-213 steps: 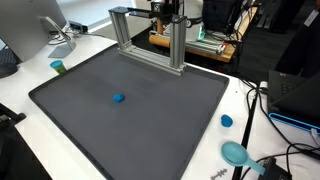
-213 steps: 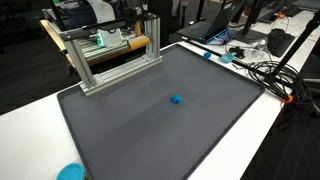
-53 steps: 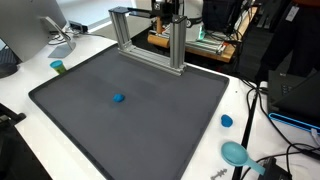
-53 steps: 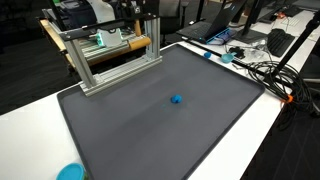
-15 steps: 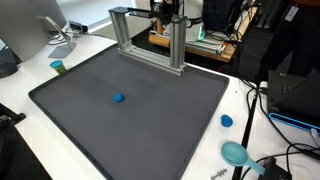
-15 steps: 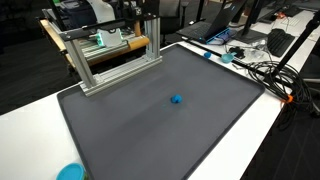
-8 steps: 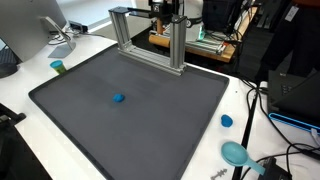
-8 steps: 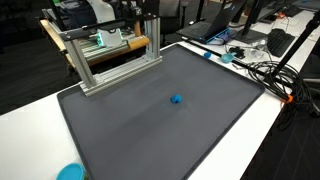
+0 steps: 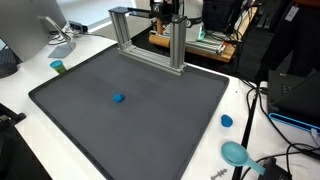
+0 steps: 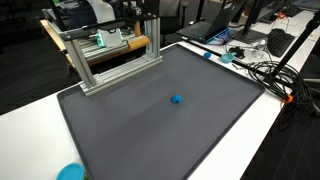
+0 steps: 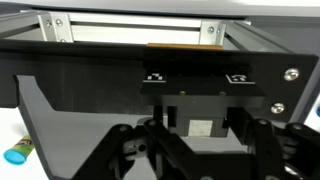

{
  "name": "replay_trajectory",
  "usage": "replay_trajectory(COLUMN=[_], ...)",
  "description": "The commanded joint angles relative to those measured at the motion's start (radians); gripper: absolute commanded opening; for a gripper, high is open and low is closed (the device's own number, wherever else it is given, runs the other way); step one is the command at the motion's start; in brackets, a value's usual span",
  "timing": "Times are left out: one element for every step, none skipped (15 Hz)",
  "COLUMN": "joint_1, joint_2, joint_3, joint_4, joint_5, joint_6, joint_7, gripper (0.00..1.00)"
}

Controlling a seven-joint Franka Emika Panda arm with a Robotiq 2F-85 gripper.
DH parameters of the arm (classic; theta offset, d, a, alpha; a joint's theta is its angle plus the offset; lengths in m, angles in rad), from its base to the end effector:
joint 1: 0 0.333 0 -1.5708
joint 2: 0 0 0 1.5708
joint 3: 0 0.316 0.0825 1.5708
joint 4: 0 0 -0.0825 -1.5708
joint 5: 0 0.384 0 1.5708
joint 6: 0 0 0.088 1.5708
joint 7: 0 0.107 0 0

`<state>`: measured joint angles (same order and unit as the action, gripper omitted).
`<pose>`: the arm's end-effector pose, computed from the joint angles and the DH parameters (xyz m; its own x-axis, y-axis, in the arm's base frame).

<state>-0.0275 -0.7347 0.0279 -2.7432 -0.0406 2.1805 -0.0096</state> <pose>0.3372 -0.0017 0.4444 0.9851 0.0293 0.1695 0.0199 -0.9982 0.0571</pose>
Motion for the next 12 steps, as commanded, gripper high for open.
replay_trajectory(joint_1=[-0.003, -0.002, -0.002, 0.002, 0.003, 0.007, 0.006, 0.006, 0.004, 0.002, 0.0, -0.003], joint_2=[0.01, 0.014, 0.019, 0.024, 0.026, 0.027, 0.029, 0.03, 0.029, 0.028, 0.027, 0.025], joint_3=[-0.004, -0.004, -0.004, -0.008, -0.007, -0.01, -0.009, -0.007, -0.004, -0.002, 0.0, 0.004], joint_4=[0.002, 0.002, 0.002, 0.001, 0.001, 0.001, 0.001, 0.002, 0.003, 0.003, 0.003, 0.003], joint_5=[0.005, 0.007, 0.009, 0.015, 0.017, 0.024, 0.026, 0.03, 0.028, 0.027, 0.026, 0.023], joint_6=[-0.029, -0.028, -0.03, -0.032, -0.032, -0.03, -0.03, -0.027, -0.026, -0.025, -0.024, -0.019], joint_7=[0.04, 0.048, 0.056, 0.055, 0.06, 0.06, 0.063, 0.07, 0.078, 0.087, 0.093, 0.103], gripper=[0.68, 0.68, 0.67, 0.65, 0.64, 0.6, 0.46, 0.35, 0.34, 0.34, 0.34, 0.34])
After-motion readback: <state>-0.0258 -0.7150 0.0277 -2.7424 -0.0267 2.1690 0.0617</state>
